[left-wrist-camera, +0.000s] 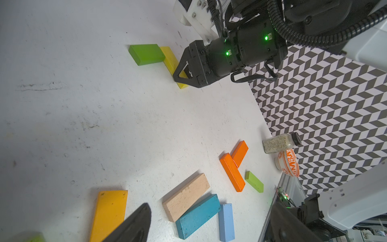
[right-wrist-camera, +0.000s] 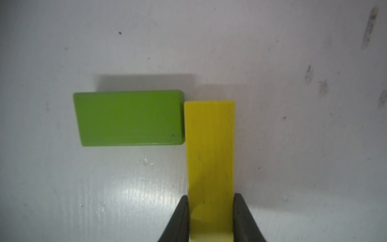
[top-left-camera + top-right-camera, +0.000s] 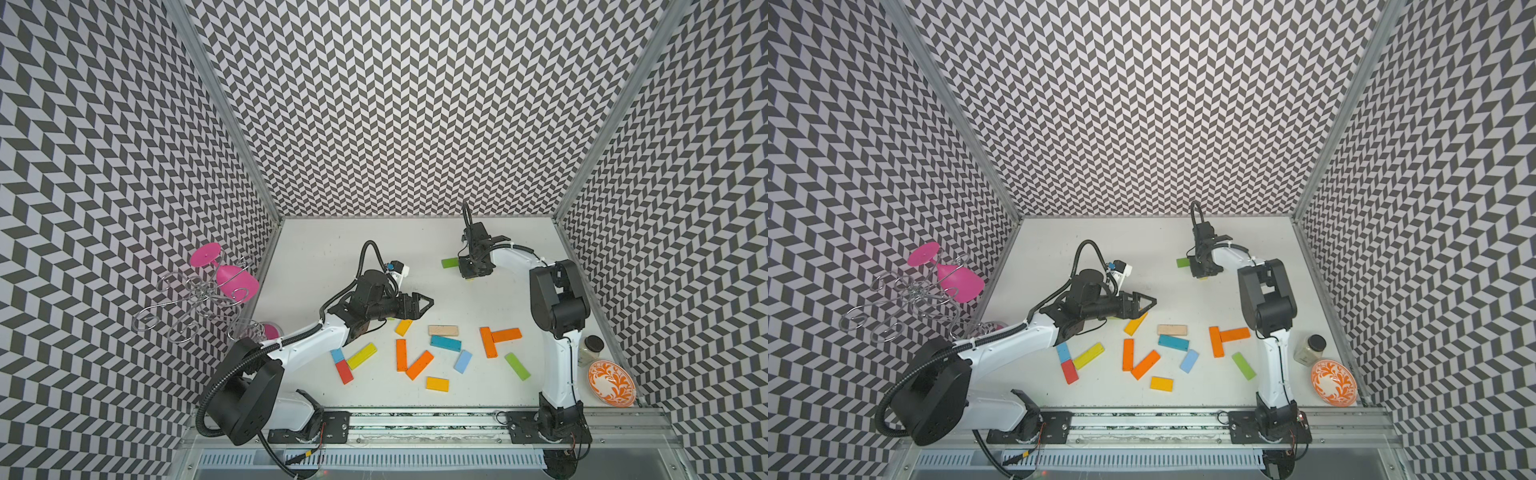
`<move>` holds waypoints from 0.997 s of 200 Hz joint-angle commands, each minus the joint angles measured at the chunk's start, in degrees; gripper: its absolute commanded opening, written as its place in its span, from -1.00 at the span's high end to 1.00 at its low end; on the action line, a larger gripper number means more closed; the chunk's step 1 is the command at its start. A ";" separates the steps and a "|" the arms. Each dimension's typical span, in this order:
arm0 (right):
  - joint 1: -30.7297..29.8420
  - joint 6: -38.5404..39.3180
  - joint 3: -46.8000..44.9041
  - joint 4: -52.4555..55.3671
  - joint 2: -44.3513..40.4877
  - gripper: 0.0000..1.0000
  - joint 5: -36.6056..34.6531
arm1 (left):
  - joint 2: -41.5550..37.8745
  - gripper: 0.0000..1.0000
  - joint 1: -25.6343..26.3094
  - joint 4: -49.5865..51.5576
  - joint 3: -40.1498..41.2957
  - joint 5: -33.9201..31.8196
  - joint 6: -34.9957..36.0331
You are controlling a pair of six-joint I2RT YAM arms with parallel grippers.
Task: Assemble a giraffe with building blocks
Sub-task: Assemble the building block at the center of the board.
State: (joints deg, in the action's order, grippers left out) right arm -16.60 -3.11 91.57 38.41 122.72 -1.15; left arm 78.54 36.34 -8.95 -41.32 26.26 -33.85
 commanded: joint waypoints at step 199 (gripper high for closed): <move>-0.36 -0.89 2.83 -1.32 2.50 0.33 0.55 | -0.72 -0.80 0.20 -0.98 -0.82 0.33 0.97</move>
State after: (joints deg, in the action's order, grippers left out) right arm -16.71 -3.95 93.97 38.39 124.36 -0.60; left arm 78.54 36.34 -8.95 -41.32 26.28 -33.85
